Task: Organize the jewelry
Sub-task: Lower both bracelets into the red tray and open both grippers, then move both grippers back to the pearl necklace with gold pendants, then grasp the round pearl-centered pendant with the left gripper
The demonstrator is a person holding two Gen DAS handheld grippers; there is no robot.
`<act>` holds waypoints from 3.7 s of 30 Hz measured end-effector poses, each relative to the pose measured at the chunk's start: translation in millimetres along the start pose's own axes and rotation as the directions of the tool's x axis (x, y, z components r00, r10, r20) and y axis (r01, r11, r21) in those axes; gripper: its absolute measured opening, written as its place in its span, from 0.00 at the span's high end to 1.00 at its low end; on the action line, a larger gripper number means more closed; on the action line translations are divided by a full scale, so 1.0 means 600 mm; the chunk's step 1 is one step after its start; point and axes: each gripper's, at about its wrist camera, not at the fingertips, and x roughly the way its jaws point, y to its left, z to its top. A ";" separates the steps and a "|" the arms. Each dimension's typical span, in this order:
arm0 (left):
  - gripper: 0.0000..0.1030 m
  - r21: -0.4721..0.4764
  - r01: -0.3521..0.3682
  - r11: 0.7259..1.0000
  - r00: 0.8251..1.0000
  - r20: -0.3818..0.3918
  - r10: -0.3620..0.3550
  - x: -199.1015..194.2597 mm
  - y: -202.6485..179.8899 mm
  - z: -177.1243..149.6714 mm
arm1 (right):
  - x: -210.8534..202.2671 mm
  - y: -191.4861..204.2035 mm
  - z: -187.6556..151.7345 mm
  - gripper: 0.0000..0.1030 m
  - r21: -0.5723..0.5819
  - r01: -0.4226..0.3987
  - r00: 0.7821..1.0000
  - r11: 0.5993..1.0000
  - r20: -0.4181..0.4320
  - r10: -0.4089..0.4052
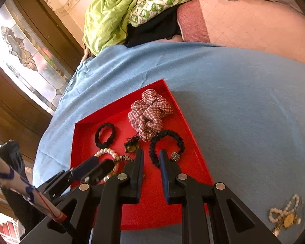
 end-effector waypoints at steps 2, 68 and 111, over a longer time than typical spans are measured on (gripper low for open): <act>0.66 0.004 -0.011 1.000 1.000 0.011 0.011 -0.004 -0.005 0.000 | -0.010 -0.006 -0.008 0.84 0.008 0.007 1.000 1.000 0.000 -0.007; 0.35 0.354 0.233 0.906 0.972 -0.118 -0.204 -0.019 -0.357 -0.214 | -0.252 -0.350 -0.169 0.88 0.285 0.176 0.970 0.942 0.110 -0.215; 0.81 0.343 0.147 0.928 0.975 0.111 -0.195 -0.086 -0.276 -0.134 | -0.244 -0.300 -0.159 0.88 0.200 0.073 0.983 0.977 0.152 -0.104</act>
